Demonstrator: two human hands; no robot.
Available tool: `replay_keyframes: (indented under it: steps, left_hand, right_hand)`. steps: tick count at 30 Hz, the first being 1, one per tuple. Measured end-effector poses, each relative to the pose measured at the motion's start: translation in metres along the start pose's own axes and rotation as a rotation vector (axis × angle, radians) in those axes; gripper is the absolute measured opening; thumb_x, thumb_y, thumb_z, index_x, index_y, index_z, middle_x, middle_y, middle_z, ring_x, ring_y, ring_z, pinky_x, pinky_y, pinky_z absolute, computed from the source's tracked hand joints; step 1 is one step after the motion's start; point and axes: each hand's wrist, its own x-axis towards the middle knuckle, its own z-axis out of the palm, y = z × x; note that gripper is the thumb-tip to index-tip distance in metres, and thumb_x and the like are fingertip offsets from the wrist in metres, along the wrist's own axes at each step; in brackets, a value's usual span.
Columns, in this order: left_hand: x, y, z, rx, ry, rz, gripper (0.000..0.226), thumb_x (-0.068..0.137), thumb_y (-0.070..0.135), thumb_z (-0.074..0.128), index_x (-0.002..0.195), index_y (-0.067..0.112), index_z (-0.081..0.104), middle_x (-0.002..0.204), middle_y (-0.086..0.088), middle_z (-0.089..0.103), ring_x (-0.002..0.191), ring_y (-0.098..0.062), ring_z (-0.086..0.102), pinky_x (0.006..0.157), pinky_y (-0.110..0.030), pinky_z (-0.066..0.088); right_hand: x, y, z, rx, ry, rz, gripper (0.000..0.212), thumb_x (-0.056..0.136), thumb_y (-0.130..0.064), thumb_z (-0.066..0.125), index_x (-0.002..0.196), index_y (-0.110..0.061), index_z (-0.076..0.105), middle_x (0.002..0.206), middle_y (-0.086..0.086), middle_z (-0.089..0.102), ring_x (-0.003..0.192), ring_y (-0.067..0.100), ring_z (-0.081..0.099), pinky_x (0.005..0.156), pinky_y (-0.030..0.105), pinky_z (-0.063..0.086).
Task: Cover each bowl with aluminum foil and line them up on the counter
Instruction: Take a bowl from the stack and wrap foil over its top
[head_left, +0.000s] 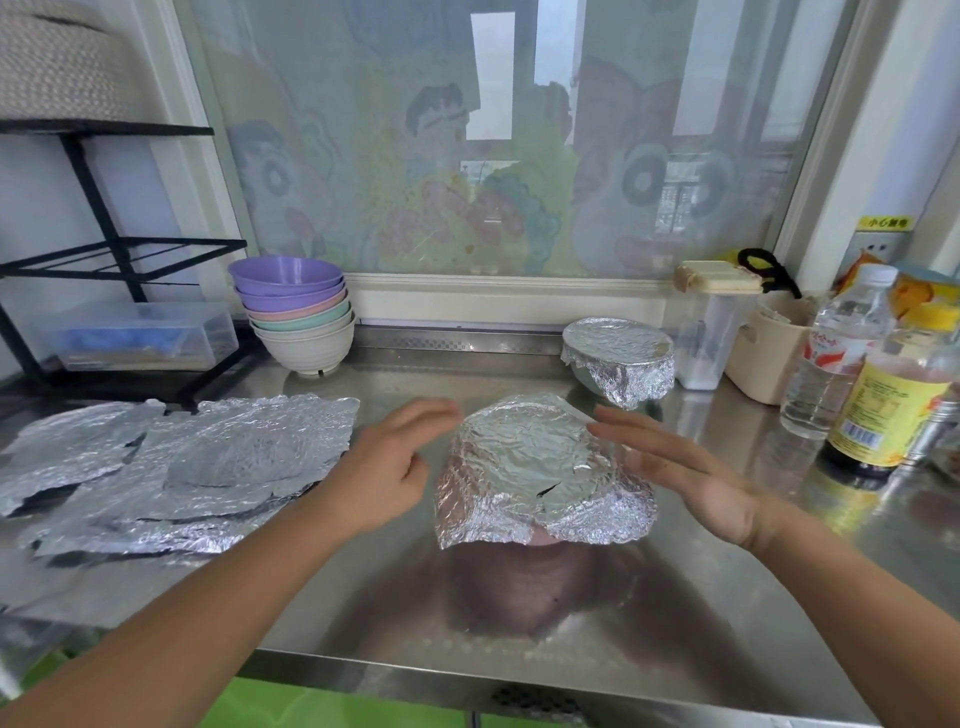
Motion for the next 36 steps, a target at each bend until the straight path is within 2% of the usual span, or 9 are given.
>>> replay_keyframes:
  steps: [5,8,10,13,18,20,24,31,36]
  left_hand:
    - [-0.016,0.001,0.007,0.333,-0.221,0.247,0.081,0.075,0.012,0.069,0.149,0.016,0.035,0.152,0.003,0.038,0.14,-0.017,0.034,0.114,-0.03,0.03]
    - [-0.012,0.0,0.007,0.368,-0.197,0.266,0.062,0.085,0.017,0.05,0.146,0.012,0.04,0.147,0.0,0.045,0.137,-0.022,0.039,0.112,-0.036,0.035]
    - [-0.011,0.002,0.003,0.366,-0.223,0.28,0.055,0.094,0.025,0.035,0.147,0.011,0.038,0.15,0.0,0.042,0.14,-0.018,0.035,0.116,-0.026,0.023]
    - [-0.008,0.007,-0.009,0.183,-0.285,0.155,0.058,0.097,0.041,0.029,0.149,0.017,0.033,0.152,0.008,0.032,0.138,-0.004,0.03,0.113,-0.01,0.013]
    - [0.021,0.017,-0.024,-0.191,-0.035,-0.103,0.044,0.094,0.048,0.043,0.119,0.017,0.064,0.115,0.012,0.064,0.101,0.008,0.056,0.095,-0.018,0.041]
    - [0.041,0.025,-0.027,-0.285,0.085,-0.194,0.025,0.097,0.035,0.051,0.089,0.017,0.066,0.082,0.01,0.061,0.077,0.003,0.053,0.081,-0.035,0.045]
    - [0.08,0.042,-0.045,-0.598,0.327,-0.386,0.02,0.091,0.035,0.064,0.079,0.02,0.065,0.08,0.003,0.059,0.081,-0.013,0.052,0.081,-0.036,0.047]
    - [0.099,0.055,-0.057,-0.784,0.374,-0.783,0.038,0.093,0.045,0.059,0.102,0.01,0.069,0.099,-0.002,0.069,0.094,-0.019,0.063,0.093,-0.038,0.048]
    - [0.076,0.049,-0.028,-0.66,0.413,-0.832,0.044,0.096,0.038,0.057,0.069,0.005,0.067,0.07,-0.012,0.068,0.068,-0.022,0.06,0.073,-0.036,0.05]
  right_hand:
    - [-0.002,0.015,0.001,-0.383,-0.048,-0.059,0.08,0.068,-0.01,0.049,0.142,-0.041,0.042,0.156,-0.027,0.019,0.14,-0.014,0.017,0.107,0.001,0.016]
    - [-0.001,0.019,-0.001,-0.757,-0.095,-0.113,0.094,0.072,-0.015,0.06,0.152,-0.043,0.017,0.158,-0.028,-0.002,0.139,-0.011,0.008,0.109,0.004,0.004]
    - [0.0,0.021,-0.001,-0.808,-0.053,-0.171,0.094,0.076,-0.04,0.068,0.152,-0.042,0.012,0.158,-0.025,0.002,0.14,-0.009,0.01,0.115,0.015,0.008]
    - [-0.001,0.016,-0.004,-0.524,0.044,-0.157,0.082,0.076,-0.052,0.077,0.142,-0.047,0.029,0.152,-0.024,0.027,0.136,-0.009,0.029,0.113,0.016,0.023]
    - [0.009,0.0,-0.008,-0.205,0.173,-0.123,0.058,0.08,-0.003,0.077,0.126,-0.032,0.057,0.132,-0.01,0.058,0.121,-0.001,0.052,0.105,0.02,0.039]
    - [0.018,-0.018,-0.009,-0.064,0.246,-0.136,0.044,0.083,-0.001,0.073,0.119,-0.024,0.064,0.117,-0.008,0.068,0.109,0.001,0.061,0.092,0.016,0.047]
    - [0.044,-0.065,-0.015,0.227,0.501,-0.138,0.013,0.091,-0.015,0.066,0.099,-0.005,0.071,0.075,-0.008,0.073,0.067,0.005,0.066,0.058,0.015,0.049]
    - [0.072,-0.083,-0.016,0.431,0.606,0.075,0.026,0.084,-0.024,0.077,0.071,-0.005,0.066,0.052,0.003,0.061,0.043,0.017,0.051,0.045,0.025,0.041]
    - [0.067,-0.05,-0.008,0.284,0.56,0.284,0.051,0.082,-0.045,0.074,0.073,0.004,0.061,0.065,0.019,0.055,0.056,0.028,0.051,0.059,0.039,0.042]
